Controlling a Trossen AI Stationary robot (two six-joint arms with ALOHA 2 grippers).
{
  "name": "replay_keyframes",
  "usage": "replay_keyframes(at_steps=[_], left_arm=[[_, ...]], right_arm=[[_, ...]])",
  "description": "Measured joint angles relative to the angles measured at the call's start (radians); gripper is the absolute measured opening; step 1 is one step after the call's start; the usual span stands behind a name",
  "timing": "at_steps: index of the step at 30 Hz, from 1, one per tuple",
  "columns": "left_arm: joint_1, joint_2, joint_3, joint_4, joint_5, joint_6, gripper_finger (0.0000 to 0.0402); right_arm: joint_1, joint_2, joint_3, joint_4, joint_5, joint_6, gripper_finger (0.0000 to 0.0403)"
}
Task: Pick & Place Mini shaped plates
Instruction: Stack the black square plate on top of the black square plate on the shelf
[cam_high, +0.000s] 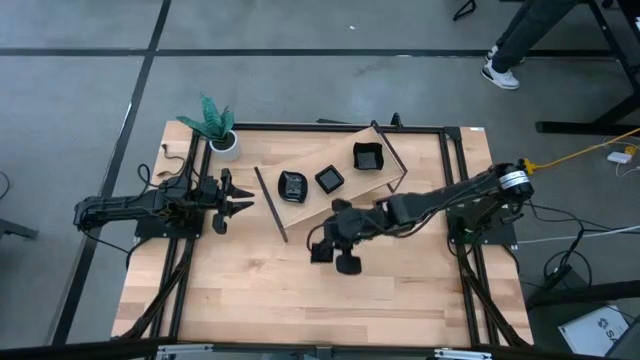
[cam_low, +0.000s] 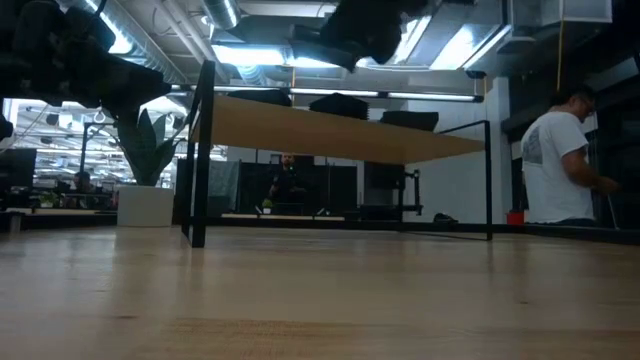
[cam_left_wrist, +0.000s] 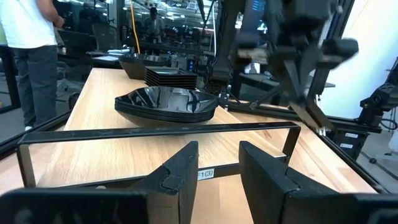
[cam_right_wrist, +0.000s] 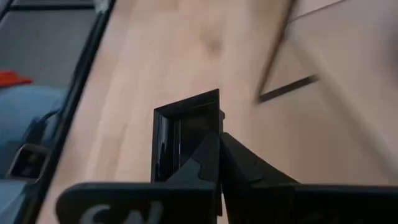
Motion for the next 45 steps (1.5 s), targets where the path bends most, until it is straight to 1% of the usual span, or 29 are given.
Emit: replay_keyframes(at_steps=[4,9,16,22,27,34,38,45], left_arm=[[0.000,0.000,0.000,-0.001,0.000,0.000,0.0108],[0.000,0.000,0.000,0.000,0.001,0.000,0.0108],[0.000,0.000,0.000,-0.001,0.000,0.000,0.0110],[0.000,0.000,0.000,-0.001,0.000,0.000,0.0108],[0.000,0.000,0.000,-0.001,0.000,0.000,0.0111],[0.000,0.000,0.000,-0.001,0.000,0.000,0.0107],[0.000,0.000,0.000,-0.001,0.000,0.000,0.0109],[0.000,0.000,0.000,-0.001,0.000,0.000,0.0109]], right_arm=[[-0.043,-0.040,0.031,-0.029,0.051,-0.026,0.0003],[-0.128,-0.089,0.032,-0.022,0.055,-0.045,0.0004],[-0.261,-0.122,0.032,-0.016,0.055,-0.041,0.0004],[-0.372,-0.140,0.032,-0.021,0.055,-0.009,0.0004],[-0.443,-0.140,0.032,-0.045,0.055,0.060,0.0004],[-0.465,-0.136,0.028,-0.108,0.054,0.189,0.0005],[-0.465,-0.124,0.027,-0.117,0.053,0.217,0.0005],[-0.465,-0.121,0.027,-0.142,0.053,0.216,0.0010]])
